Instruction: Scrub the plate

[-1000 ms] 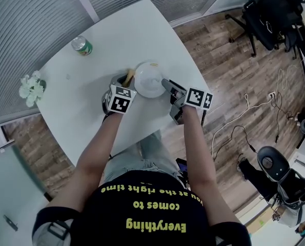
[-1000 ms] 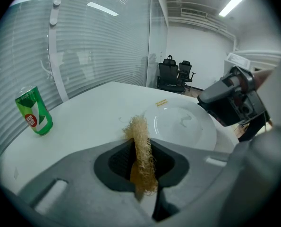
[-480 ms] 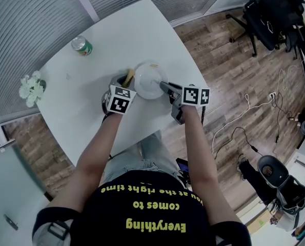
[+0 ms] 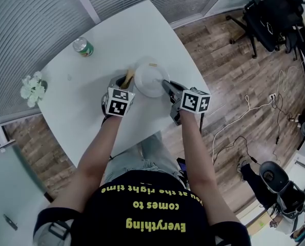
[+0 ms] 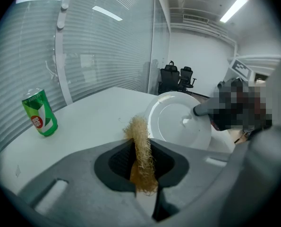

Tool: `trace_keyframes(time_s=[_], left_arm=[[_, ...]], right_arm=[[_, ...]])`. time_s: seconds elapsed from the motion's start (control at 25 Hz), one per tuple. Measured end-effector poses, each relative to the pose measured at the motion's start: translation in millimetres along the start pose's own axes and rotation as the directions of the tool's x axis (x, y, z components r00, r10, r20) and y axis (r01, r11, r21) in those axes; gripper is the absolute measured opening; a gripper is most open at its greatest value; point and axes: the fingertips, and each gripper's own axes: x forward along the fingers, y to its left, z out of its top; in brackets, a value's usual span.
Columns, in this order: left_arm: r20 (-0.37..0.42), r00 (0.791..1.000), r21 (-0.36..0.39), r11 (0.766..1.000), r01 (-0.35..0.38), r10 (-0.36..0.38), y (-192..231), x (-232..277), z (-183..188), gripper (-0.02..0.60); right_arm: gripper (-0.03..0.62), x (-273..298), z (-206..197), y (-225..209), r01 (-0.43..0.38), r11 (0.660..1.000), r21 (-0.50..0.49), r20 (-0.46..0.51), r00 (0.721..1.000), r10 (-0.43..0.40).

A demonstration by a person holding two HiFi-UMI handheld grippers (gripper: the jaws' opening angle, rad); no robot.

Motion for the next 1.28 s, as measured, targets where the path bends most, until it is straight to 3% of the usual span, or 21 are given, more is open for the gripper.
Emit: trace_keyframes(time_s=[0.16,0.36,0.76,1.28], left_arm=[[0.057,0.998,-0.019,1.000,-0.014,0.015,5.2,-18.3,15.3,0.057],[0.128,0.991,-0.044,0.999,-0.020,0.026,11.3,-44.6,32.5,0.057],[0.231,0.972,-0.061,0.998,-0.034,0.048,12.6,-94.6,58.9,0.055],[0.364,0.928,-0.078,0.995,-0.058,0.083,9.8,-170.2,90.2,0.055]], right_arm=[[0.012,-9.1,10.7,-0.6,-0.001,0.999,0.042,0.070,0.998,-0.002],[0.012,-16.5,21.4,13.1,-0.085,0.987,0.137,0.144,0.987,0.065],[0.012,-33.3,37.6,46.9,-0.140,0.985,0.100,0.165,0.979,0.122],[0.012,-46.9,47.3,98.4,-0.218,0.974,0.056,0.171,0.963,0.206]])
